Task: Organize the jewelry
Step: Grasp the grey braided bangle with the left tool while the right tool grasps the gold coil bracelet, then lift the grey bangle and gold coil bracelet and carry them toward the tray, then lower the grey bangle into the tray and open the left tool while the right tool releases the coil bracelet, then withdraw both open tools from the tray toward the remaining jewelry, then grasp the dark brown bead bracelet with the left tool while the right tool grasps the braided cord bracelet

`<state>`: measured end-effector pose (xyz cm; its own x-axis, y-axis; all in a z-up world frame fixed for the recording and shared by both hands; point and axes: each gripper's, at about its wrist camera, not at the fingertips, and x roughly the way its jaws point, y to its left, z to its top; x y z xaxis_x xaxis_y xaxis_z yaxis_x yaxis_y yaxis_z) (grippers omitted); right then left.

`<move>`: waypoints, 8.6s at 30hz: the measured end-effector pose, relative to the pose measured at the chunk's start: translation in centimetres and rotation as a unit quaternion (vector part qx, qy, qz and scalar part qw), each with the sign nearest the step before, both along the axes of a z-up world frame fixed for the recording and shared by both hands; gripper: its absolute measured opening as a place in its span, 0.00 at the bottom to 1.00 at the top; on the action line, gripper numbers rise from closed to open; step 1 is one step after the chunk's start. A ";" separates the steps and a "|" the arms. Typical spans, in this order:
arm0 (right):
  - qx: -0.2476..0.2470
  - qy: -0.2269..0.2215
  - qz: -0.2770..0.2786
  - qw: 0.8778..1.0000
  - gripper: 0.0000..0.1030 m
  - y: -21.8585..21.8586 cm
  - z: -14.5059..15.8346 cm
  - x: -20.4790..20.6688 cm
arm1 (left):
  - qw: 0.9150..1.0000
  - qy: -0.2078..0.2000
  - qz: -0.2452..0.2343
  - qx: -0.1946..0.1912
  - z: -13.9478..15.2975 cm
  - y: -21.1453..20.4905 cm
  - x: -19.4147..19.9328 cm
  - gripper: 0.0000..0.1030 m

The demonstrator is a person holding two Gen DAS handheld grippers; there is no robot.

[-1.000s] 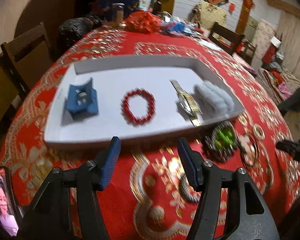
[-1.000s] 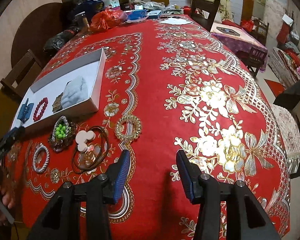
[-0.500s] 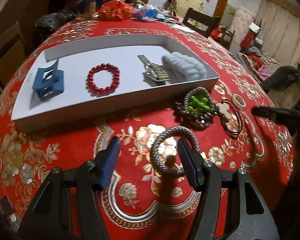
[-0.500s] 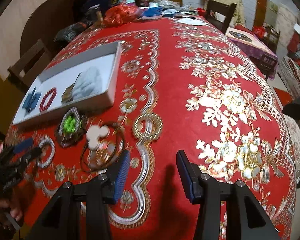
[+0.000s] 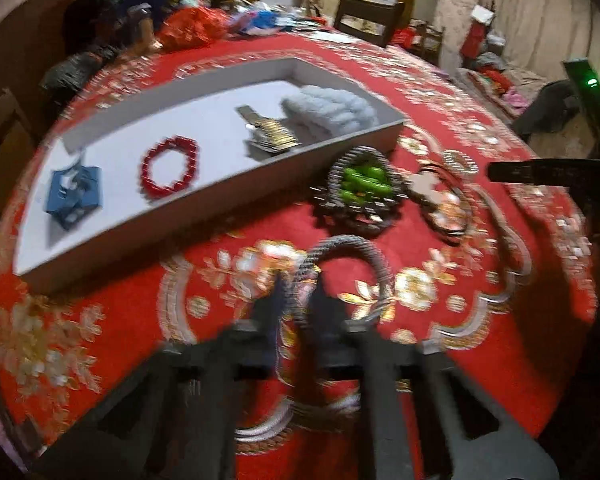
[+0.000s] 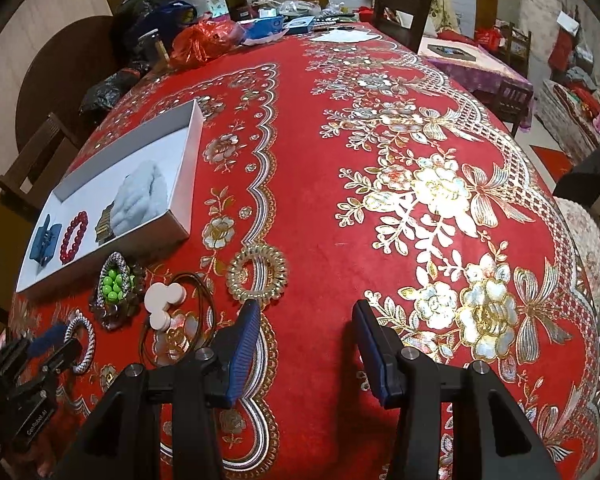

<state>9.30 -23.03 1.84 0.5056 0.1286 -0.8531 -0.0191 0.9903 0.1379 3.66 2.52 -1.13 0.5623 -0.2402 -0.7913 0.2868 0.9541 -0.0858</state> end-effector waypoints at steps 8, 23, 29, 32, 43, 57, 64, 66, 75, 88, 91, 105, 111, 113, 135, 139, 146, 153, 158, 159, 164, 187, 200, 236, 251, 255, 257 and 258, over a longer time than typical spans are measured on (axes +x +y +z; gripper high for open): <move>0.002 -0.012 0.007 1.000 0.44 0.3 0.4 -0.1 | 0.999 -0.010 -0.002 -0.051 0.1 1.1 -1.2 0.05; -0.070 -0.028 0.037 0.996 0.45 2.9 -1.2 3.1 | 0.998 -0.011 0.005 -0.059 0.0 1.5 -1.3 0.05; -0.080 -0.036 0.069 0.994 0.30 4.0 -1.3 2.9 | 0.998 -0.011 0.005 -0.060 0.0 1.5 -1.3 0.05; -0.083 -0.030 0.078 0.993 0.23 4.3 -1.2 2.6 | 0.998 -0.010 0.006 -0.061 0.0 1.6 -1.2 0.05; -0.054 -0.039 0.057 0.996 0.08 3.5 0.3 -0.3 | 0.998 -0.010 0.006 -0.063 0.0 1.6 -1.2 0.05; 0.012 -0.114 0.061 0.992 0.08 3.6 3.8 -4.1 | 0.998 -0.012 0.015 -0.067 0.1 1.9 -1.2 0.05; -0.003 -0.098 0.064 0.993 0.08 3.8 3.0 -3.9 | 0.997 -0.026 0.023 -0.068 1.2 2.1 -1.9 0.05; -0.003 -0.100 0.064 0.993 0.08 3.8 3.0 -3.9 | 0.997 -0.034 0.021 -0.069 2.0 1.9 -2.1 0.05; 0.002 -0.113 0.062 0.992 0.08 3.7 3.6 -4.1 | 0.995 -0.046 0.023 -0.090 3.5 2.3 -2.5 0.05; 0.007 -0.122 0.074 0.990 0.08 4.4 4.1 -4.3 | 0.992 -0.056 0.037 -0.103 4.2 3.4 -2.3 0.05; 0.008 -0.123 0.077 0.989 0.08 4.6 4.3 -4.3 | 0.992 -0.058 0.040 -0.105 4.3 3.6 -2.1 0.05; 0.000 -0.114 0.103 0.988 0.08 7.5 3.8 -2.2 | 0.989 -0.071 0.073 -0.103 5.1 5.0 0.6 0.05; -0.001 -0.116 0.122 0.986 0.08 9.8 4.0 -0.2 | 0.987 -0.083 0.099 -0.092 5.7 6.1 3.2 0.05; 0.002 -0.115 0.129 0.985 0.08 10.7 3.9 0.6 | 0.986 -0.084 0.113 -0.087 5.5 6.6 4.4 0.05; 0.012 -0.079 0.168 0.983 0.08 19.5 0.8 7.0 | 0.980 -0.052 0.182 -0.060 1.6 9.1 8.7 0.05; 0.011 -0.065 0.161 0.985 0.08 19.5 -0.2 7.2 | 0.980 -0.043 0.189 -0.051 0.9 8.9 8.8 0.05; 0.018 -0.066 0.160 0.985 0.08 19.4 -0.7 7.1 | 0.979 -0.036 0.196 -0.048 0.6 9.0 9.0 0.05; 0.034 -0.065 0.159 0.984 0.09 19.1 -0.7 7.0 | 0.978 -0.033 0.203 -0.044 0.5 9.0 9.2 0.12; 0.033 -0.063 0.167 0.983 0.09 19.2 -0.1 6.9 | 0.976 -0.044 0.210 -0.044 0.8 9.1 8.8 0.54; 0.034 -0.067 0.167 0.983 0.09 19.1 0.1 6.8 | 0.975 -0.049 0.210 -0.043 0.9 9.1 8.6 0.54; 0.038 -0.079 0.169 0.982 0.09 18.7 1.6 6.3 | 0.977 -0.049 0.202 -0.044 1.3 8.8 8.3 0.54; 0.029 -0.108 0.097 0.989 0.43 5.6 4.9 -1.0 | 0.981 -0.086 0.158 -0.078 5.4 7.2 1.3 0.60; 0.022 -0.015 0.027 0.999 0.43 2.2 0.7 -0.7 | 0.995 -0.020 0.035 -0.088 2.2 -0.5 3.2 0.57; 0.013 -0.058 0.224 0.973 0.39 10.7 0.2 -1.2 | 0.994 0.013 -0.032 -0.108 -0.3 -0.3 -0.1 0.09; 0.065 -0.117 0.212 0.968 0.07 9.3 2.7 -2.7 | 0.991 0.017 -0.039 -0.130 -0.2 0.0 -0.4 0.17; 0.109 -0.136 0.134 0.976 0.07 5.7 4.3 -3.2 | 0.990 0.003 -0.033 -0.134 0.4 -0.3 -0.7 0.68; 0.124 -0.133 0.076 0.980 0.07 3.2 4.3 -3.2 | 0.989 0.000 -0.026 -0.143 0.6 -0.3 -0.5 0.68; 0.133 -0.128 0.056 0.981 0.07 2.2 4.1 -3.2 | 0.989 0.006 -0.024 -0.143 0.6 -0.5 0.0 0.68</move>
<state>6.11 -20.85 5.91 0.6688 0.3959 -0.6292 -0.1934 0.9099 0.3669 3.68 2.03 -0.56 0.5361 -0.4824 -0.6928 0.3294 0.8751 -0.3544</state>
